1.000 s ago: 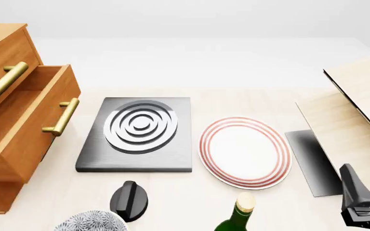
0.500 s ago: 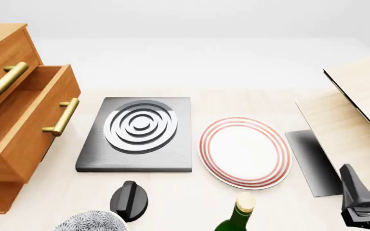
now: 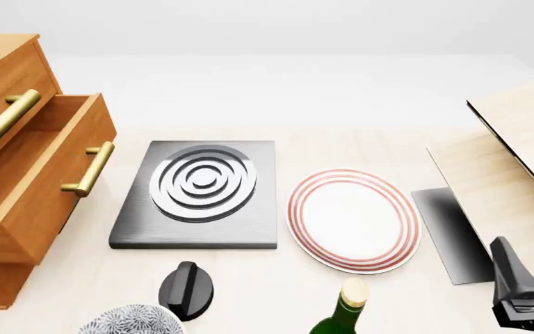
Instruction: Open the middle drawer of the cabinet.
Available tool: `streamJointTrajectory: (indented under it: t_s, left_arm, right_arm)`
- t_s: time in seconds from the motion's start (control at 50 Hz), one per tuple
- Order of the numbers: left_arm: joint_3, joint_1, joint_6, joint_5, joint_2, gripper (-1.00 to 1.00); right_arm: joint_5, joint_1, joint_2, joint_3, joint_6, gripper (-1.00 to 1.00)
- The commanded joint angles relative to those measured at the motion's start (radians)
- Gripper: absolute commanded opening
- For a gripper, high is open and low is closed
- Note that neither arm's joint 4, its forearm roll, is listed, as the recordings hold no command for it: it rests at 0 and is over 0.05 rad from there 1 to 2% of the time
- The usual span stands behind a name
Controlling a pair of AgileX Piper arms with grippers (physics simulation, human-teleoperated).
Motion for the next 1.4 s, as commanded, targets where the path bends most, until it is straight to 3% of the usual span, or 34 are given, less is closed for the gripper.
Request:
streamJointTrajectory:
  t_s: [0.02, 0.14, 0.58, 0.8, 1.06, 1.4]
  left_arm:
    - [-0.065, -0.012, -0.086, 0.066, 0.04, 1.0]
    - [-0.07, 0.002, -0.091, 0.098, 0.059, 1.0]
    - [-0.059, 0.042, -0.249, 0.149, 0.137, 1.0]
    - [-0.048, 0.044, -0.418, 0.191, 0.199, 1.0]
    - [-0.006, 0.148, -0.486, 0.187, 0.207, 1.0]
    - [0.038, 0.254, -0.511, 0.145, 0.236, 1.0]
  right_arm:
    - [0.013, 0.003, -0.017, 0.0, 0.004, 1.0]
    - [0.013, 0.003, -0.017, 0.0, 0.004, 1.0]
    - [0.017, 0.003, -0.021, 0.0, 0.004, 1.0]
    - [0.017, 0.003, -0.021, 0.0, 0.004, 1.0]
    - [0.018, 0.003, -0.021, 0.0, 0.004, 1.0]
    - [0.013, 0.003, -0.017, 0.0, 0.004, 1.0]
